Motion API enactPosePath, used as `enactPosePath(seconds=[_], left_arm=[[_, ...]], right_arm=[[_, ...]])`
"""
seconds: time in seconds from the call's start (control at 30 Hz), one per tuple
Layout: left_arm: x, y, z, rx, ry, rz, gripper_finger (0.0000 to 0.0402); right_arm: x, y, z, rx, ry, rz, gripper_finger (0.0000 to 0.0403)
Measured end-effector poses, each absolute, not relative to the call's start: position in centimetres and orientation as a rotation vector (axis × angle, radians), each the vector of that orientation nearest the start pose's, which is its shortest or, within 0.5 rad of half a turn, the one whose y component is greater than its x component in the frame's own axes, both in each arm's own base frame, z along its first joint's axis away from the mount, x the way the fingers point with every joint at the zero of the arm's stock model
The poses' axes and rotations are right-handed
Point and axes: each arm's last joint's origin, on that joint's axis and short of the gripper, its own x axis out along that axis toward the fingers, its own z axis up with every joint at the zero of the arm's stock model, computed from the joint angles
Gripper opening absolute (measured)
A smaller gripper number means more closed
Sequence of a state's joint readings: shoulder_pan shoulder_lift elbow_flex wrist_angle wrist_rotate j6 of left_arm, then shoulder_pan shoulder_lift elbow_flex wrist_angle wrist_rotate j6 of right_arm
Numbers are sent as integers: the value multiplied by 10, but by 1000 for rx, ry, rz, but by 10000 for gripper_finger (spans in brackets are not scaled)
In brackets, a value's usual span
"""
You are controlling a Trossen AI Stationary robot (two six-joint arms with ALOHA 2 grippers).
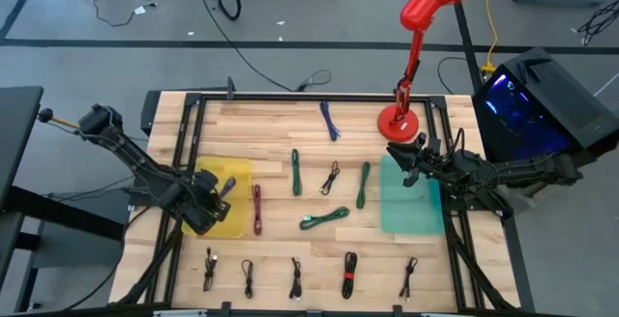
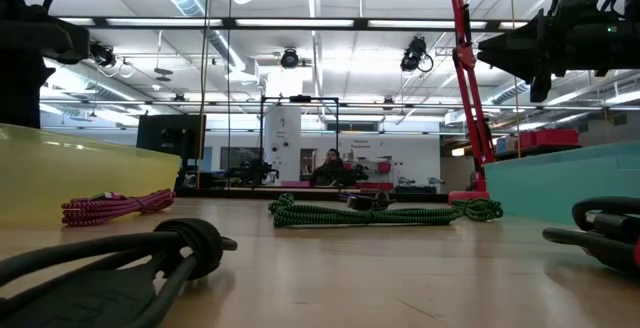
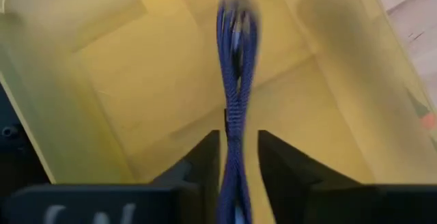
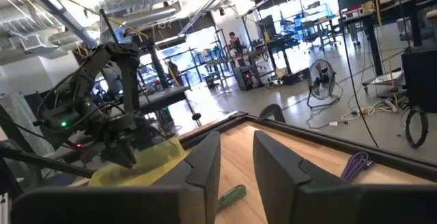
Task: Pick & Place USB Port
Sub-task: Put the black and blue charger cable into the yellow bin, then put the black and pink charger cable into the yellow bin
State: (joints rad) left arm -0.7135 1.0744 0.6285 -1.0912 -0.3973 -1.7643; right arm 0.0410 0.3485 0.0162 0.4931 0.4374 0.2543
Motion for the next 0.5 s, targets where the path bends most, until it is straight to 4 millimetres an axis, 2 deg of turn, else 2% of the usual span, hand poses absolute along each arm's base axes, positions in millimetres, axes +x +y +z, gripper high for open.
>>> enactPosePath(seconds=[0.13, 0.23, 0.5], left_arm=[[117, -85, 190, -678, 1015, 842, 158], [119, -86, 191, -609, 998, 787, 177], [134, -90, 195, -397, 1013, 506, 181]], right_arm=[[116, -8, 185, 288, -207, -374, 91], [116, -8, 185, 288, -207, -374, 91], [116, -8, 185, 288, -207, -374, 91]])
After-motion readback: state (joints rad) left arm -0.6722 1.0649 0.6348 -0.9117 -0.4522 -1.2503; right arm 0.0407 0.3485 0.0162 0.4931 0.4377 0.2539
